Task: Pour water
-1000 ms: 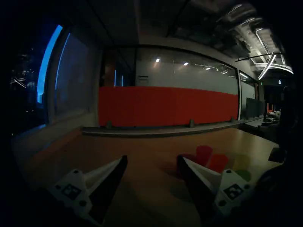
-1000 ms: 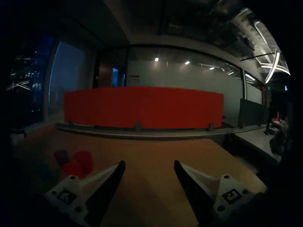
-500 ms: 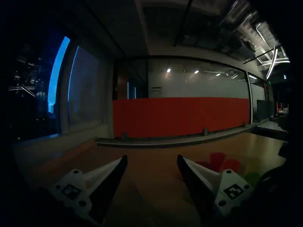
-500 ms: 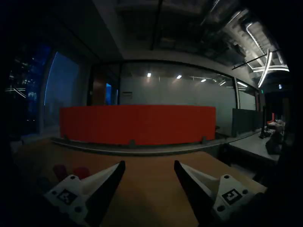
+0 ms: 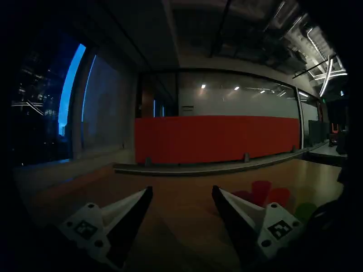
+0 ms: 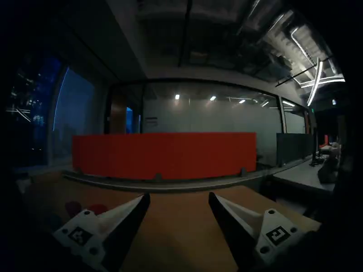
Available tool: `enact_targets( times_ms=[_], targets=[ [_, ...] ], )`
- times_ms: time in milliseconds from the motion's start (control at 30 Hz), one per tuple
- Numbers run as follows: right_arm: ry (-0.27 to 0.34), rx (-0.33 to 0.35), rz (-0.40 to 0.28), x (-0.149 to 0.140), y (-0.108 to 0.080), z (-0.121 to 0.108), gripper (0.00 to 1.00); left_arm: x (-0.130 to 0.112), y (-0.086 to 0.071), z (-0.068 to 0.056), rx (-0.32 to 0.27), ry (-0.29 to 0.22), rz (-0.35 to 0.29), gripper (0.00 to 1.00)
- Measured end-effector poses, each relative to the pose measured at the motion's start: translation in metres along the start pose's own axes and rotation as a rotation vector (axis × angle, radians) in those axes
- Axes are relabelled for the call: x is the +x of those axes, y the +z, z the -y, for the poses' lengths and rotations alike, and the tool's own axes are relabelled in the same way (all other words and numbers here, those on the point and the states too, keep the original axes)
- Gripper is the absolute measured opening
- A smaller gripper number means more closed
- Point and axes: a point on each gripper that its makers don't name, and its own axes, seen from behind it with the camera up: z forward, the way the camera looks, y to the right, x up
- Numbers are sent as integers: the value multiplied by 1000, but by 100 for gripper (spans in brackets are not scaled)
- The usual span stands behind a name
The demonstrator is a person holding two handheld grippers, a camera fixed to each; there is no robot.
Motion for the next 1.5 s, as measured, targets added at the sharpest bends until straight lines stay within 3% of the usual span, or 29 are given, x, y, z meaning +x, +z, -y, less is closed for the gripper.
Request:
enact_targets(
  times_ms=[267,567,1500],
  targets=[
    [32,-17,-25,11,-6,-7,100,-11,1,-4,-7,-20,-18,97],
    [24,-29,-21,7,-7,-13,100,-21,4,-6,-18,-46,-15,97],
    [18,-44,-19,12,-10,-19,100,-44,9,-3,-13,-35,23,97]
  ],
)
